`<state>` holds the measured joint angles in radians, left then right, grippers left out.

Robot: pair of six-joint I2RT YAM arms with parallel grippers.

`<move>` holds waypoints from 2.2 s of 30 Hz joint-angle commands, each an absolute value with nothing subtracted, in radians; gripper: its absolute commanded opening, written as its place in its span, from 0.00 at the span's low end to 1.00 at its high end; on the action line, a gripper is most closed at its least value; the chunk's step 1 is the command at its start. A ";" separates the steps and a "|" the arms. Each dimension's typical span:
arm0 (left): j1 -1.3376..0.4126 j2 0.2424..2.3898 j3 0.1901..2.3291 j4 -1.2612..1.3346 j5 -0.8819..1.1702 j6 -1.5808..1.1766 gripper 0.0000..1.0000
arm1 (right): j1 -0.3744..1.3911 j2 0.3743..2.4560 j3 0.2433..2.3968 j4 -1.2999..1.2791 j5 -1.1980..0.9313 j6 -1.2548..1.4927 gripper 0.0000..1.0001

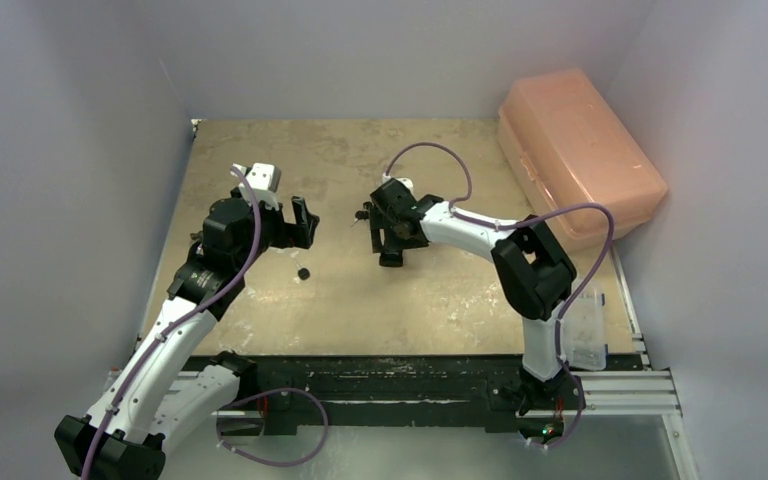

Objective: Unlock with the key

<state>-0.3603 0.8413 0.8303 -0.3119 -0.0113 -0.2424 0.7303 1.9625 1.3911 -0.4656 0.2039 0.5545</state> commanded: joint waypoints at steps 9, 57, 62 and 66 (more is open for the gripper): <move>-0.348 0.831 0.864 -0.288 -0.033 -0.240 0.92 | 0.853 1.922 1.508 -0.600 0.354 0.573 0.82; -0.328 0.603 0.854 -0.315 -0.386 -0.292 0.89 | 1.127 2.517 2.226 -0.672 0.299 0.400 0.48; -0.325 0.604 0.854 -0.313 -0.385 -0.291 0.89 | 1.128 2.518 2.191 -0.655 0.304 0.400 0.29; -0.324 0.608 0.853 -0.312 -0.378 -0.287 0.89 | 1.128 2.498 2.169 -0.638 0.283 0.425 0.18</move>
<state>-0.3340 0.6075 0.8303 -0.3386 -0.3820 -0.2794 1.1213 2.5088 2.2044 -0.6361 0.2836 0.4061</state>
